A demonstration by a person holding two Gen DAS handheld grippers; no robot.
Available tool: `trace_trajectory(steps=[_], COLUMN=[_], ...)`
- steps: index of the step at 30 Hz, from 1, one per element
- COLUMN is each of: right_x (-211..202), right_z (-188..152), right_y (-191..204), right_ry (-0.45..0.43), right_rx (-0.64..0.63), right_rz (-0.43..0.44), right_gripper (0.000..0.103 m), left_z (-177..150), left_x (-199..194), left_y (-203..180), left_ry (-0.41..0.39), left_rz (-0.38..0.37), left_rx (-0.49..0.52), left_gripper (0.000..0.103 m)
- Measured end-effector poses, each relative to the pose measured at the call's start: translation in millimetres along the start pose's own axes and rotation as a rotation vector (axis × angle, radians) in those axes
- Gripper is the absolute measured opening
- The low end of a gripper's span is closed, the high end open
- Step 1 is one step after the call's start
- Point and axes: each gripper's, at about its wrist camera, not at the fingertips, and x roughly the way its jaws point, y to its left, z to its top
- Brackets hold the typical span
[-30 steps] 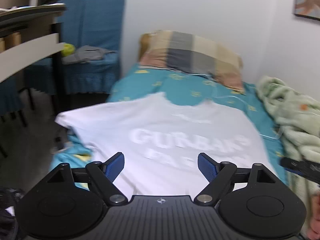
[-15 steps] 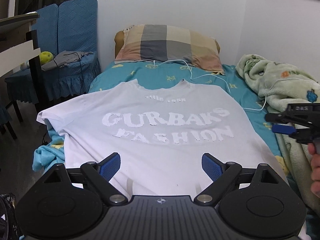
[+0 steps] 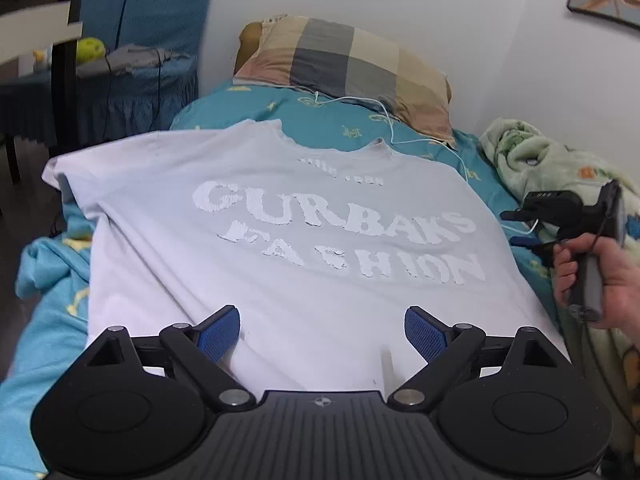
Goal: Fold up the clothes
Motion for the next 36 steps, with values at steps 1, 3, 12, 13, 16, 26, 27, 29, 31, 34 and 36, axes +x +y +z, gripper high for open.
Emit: trace_trajectory(steps=[1, 3, 12, 13, 16, 26, 27, 29, 31, 34, 36], right_x=[8.7, 26.2, 41.5, 34.5, 9.3, -41.0, -39.6, -27.2, -12.6, 10.1, 25.1], right_z=[1.2, 3.6, 8.8, 10.6, 24.0, 78.1, 79.7, 75.3, 65.5, 41.7, 29.2], right_y=[1.0, 3.0, 36.3, 40.5, 49.4, 49.0, 46.0, 38.2, 31.4, 12.9, 2.6], right_ry=[0.007, 0.021, 0.015, -0.01, -0.084, -0.263, -0.247, -0.176, -0.119, -0.054, -0.013], right_rx=[-0.005, -0.014, -0.083, -0.091, -0.135, -0.236, -0.226, -0.21, -0.206, -0.149, -0.1], right_rz=[0.003, 0.009, 0.027, 0.031, 0.004, -0.109, -0.105, -0.111, -0.129, -0.082, -0.061], right_gripper=[0.044, 0.043, 0.006, 0.006, 0.005, 0.003, 0.003, 0.003, 0.005, 0.007, 0.009], left_z=[0.6, 2.2, 4.4, 4.9, 5.9, 7.0, 6.6, 5.5, 4.4, 3.5, 3.1], left_x=[3.3, 7.6, 12.4, 10.2, 3.3, -3.4, -2.2, 0.0, 2.2, 4.1, 4.9], left_y=[4.0, 9.9, 18.6, 19.0, 20.8, 23.1, 22.6, 21.8, 20.9, 20.4, 20.3], left_ry=[0.001, 0.002, 0.0, -0.007, -0.023, -0.039, -0.035, -0.03, -0.026, -0.023, -0.022], left_rz=[-0.008, -0.022, -0.05, -0.053, -0.057, -0.046, -0.045, -0.041, -0.038, -0.032, -0.028], left_rx=[-0.018, -0.046, -0.099, -0.106, -0.118, -0.131, -0.132, -0.127, -0.121, -0.116, -0.112], left_gripper=[0.091, 0.091, 0.091, 0.091, 0.091, 0.091, 0.091, 0.091, 0.091, 0.091, 0.091])
